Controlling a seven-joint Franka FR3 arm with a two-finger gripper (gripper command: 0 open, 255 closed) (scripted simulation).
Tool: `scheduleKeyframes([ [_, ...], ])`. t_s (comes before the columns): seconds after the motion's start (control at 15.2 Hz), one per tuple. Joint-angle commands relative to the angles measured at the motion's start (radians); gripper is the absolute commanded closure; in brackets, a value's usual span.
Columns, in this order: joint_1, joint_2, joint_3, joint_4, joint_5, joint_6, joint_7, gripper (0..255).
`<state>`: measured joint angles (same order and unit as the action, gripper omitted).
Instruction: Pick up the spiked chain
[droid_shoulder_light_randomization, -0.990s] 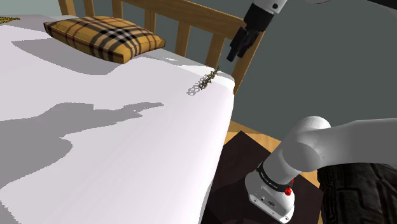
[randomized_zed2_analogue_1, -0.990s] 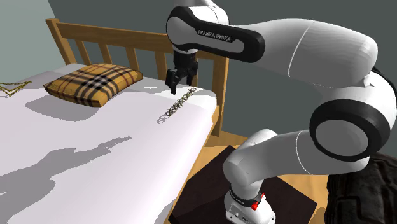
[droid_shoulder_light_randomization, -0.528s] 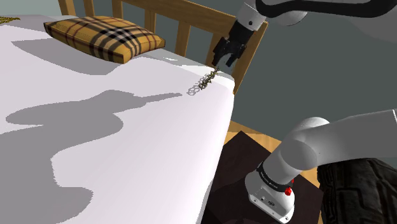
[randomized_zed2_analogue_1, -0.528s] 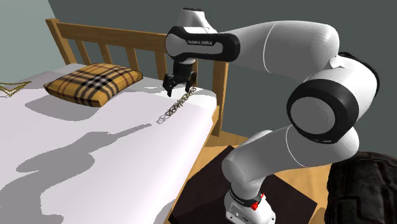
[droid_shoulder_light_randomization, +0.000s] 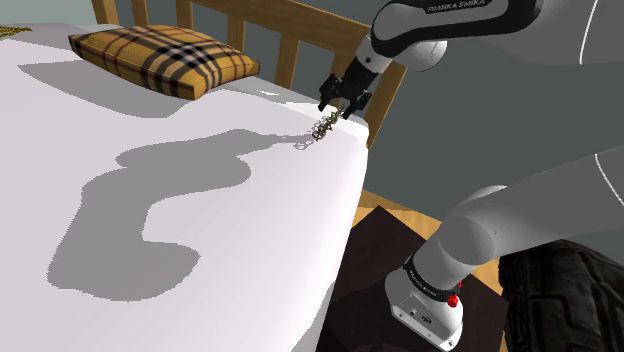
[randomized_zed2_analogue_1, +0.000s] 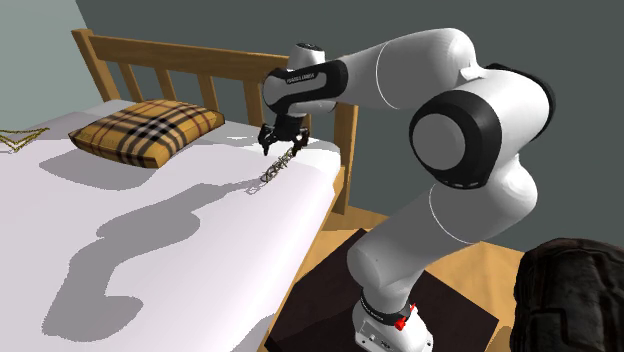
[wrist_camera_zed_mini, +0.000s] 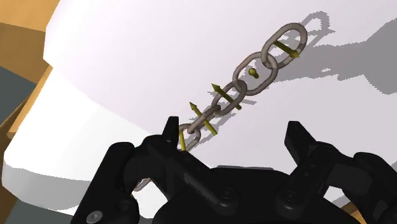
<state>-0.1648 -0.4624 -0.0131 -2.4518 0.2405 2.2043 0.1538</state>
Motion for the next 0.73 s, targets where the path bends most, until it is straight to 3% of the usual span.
scheduleKeyframes([
  [0.0,-0.003,0.029,-0.002,-0.005,0.012,0.04,0.01,0],
  [0.53,0.005,0.063,-0.004,-0.067,0.032,0.134,-0.016,0],
  [0.59,0.005,0.064,-0.004,-0.066,0.032,0.133,-0.016,255],
  [0.66,0.005,0.063,-0.004,-0.067,0.032,0.133,-0.016,255],
])
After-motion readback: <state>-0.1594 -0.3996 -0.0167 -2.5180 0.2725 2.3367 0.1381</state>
